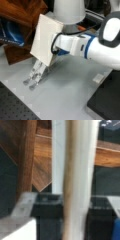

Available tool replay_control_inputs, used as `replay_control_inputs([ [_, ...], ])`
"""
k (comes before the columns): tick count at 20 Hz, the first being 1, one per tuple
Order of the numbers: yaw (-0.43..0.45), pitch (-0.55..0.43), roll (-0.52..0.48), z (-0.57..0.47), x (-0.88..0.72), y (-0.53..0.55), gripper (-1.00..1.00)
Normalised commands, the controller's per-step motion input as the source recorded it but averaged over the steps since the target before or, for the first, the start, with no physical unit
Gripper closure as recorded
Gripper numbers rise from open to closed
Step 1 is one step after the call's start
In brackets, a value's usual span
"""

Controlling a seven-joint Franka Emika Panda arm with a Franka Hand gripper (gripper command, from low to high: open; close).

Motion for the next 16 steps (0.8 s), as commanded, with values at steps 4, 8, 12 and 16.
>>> replay_control_inputs([
  [4, 0.124, -0.240, -0.255, -0.41, 0.12, -0.10, 1.00],
  [8, 0.071, -0.235, -0.309, -0.42, 0.09, -0.07, 1.00],
  [12, -0.002, -0.199, -0.327, -0.35, 0.06, -0.03, 1.00],
  [16, -0.055, -0.173, -0.340, -0.23, 0.09, 0.01, 1.00],
])
